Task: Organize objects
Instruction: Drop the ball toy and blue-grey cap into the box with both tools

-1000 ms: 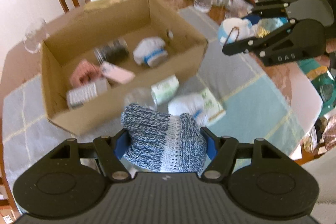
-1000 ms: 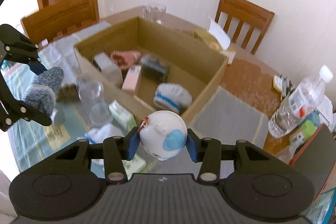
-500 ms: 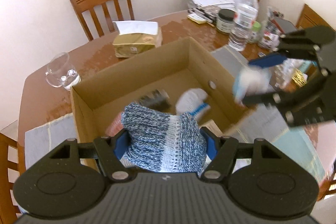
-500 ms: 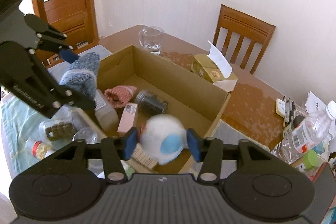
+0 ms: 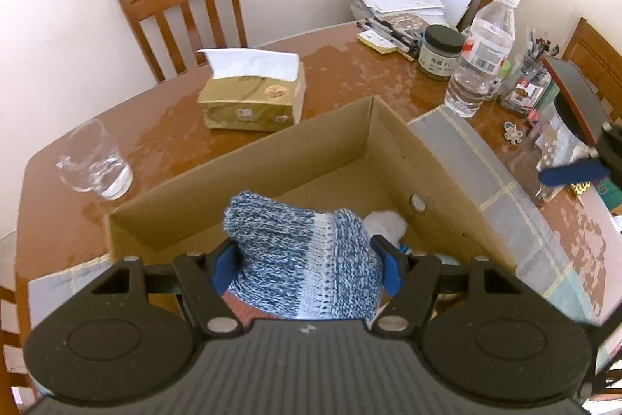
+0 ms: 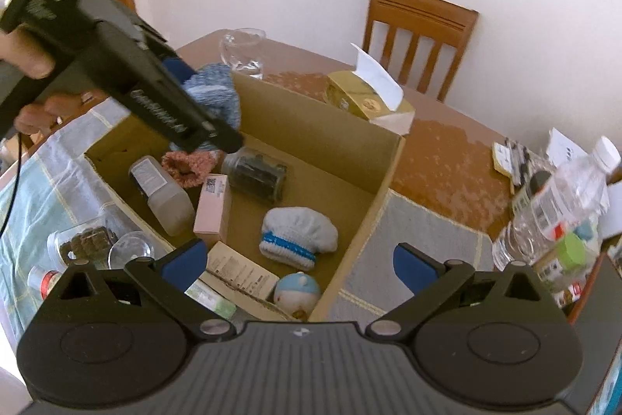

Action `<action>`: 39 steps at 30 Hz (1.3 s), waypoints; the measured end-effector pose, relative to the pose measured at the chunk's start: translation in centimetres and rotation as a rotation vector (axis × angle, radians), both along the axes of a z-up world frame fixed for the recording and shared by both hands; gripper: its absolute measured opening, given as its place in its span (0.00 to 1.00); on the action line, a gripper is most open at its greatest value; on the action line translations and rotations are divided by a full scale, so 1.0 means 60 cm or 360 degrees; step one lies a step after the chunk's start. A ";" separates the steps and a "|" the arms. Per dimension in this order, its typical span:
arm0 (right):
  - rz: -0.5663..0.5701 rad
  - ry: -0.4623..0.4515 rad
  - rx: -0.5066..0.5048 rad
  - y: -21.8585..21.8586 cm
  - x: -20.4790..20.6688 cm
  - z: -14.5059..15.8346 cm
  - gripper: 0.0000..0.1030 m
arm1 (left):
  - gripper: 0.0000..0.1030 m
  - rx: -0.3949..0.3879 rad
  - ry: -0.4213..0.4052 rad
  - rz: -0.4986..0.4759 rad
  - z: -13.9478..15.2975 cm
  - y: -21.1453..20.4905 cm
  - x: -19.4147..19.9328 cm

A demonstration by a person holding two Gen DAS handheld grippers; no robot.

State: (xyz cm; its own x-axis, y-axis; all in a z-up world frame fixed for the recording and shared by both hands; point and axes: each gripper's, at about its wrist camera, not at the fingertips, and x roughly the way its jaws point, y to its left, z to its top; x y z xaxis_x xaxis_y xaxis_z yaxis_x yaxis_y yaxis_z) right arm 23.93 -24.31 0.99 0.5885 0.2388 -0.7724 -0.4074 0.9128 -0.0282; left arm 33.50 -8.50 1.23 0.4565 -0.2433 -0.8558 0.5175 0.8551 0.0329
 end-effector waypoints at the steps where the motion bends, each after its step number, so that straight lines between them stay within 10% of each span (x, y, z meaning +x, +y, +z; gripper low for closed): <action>1: -0.0016 0.0001 0.0001 -0.002 -0.002 0.000 1.00 | 0.68 0.0000 0.0006 -0.0016 -0.003 -0.009 0.007; 9: -0.0143 0.0030 -0.0037 -0.023 -0.025 -0.005 1.00 | 0.71 0.0018 -0.0034 -0.0072 -0.014 -0.059 0.047; 13: -0.0202 0.0042 -0.0069 -0.038 -0.040 -0.013 1.00 | 0.92 0.0034 -0.0121 -0.0014 -0.014 -0.073 0.058; 39: -0.0098 0.0169 0.0030 -0.005 -0.113 -0.098 1.00 | 0.93 0.0079 -0.0206 0.0262 0.020 0.037 -0.117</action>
State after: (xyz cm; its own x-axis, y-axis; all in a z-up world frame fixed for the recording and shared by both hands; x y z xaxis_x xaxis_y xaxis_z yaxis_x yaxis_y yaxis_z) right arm 17.13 -24.61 -4.91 0.5179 0.2198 -0.8267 -0.3501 0.9362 0.0296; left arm 26.47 -6.30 2.41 0.5932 -0.1152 -0.7967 0.3597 0.9234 0.1343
